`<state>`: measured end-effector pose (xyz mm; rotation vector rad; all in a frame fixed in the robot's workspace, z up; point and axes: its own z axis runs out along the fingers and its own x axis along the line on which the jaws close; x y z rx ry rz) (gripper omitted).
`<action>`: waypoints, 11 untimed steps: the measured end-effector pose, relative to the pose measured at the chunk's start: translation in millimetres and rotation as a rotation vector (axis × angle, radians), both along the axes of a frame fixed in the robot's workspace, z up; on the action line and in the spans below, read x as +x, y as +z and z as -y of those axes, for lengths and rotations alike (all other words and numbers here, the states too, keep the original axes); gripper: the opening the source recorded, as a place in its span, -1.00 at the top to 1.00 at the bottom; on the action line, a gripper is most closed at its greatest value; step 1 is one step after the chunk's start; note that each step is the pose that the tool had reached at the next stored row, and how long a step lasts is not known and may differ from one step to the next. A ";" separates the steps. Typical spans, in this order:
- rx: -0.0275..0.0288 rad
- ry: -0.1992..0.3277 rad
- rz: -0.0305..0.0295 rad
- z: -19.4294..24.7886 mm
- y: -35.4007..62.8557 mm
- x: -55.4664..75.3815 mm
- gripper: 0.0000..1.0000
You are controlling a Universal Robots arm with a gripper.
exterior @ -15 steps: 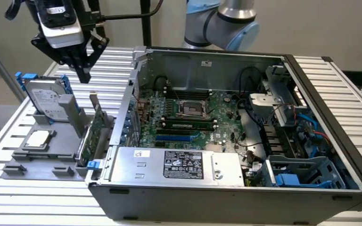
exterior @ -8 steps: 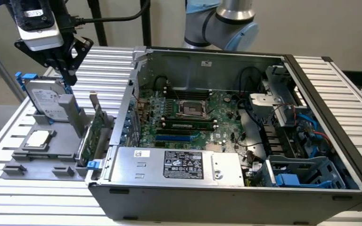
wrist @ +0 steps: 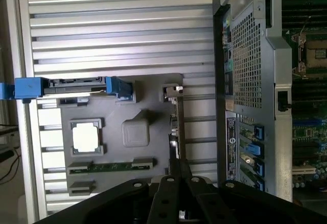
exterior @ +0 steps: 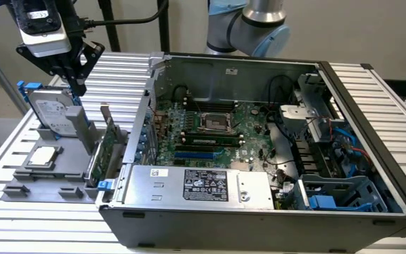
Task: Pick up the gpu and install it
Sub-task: 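Pick up the gpu and move the gpu toward the slot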
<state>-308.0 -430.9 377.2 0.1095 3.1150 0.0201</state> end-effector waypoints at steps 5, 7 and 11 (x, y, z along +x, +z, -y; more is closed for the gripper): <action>0.0000 0.000 -0.0001 0.0 0.0 0.0 0.79; 0.0000 0.000 -0.0001 0.0 0.0 0.0 0.76; 0.0000 0.000 0.0000 0.0 0.0 0.0 0.40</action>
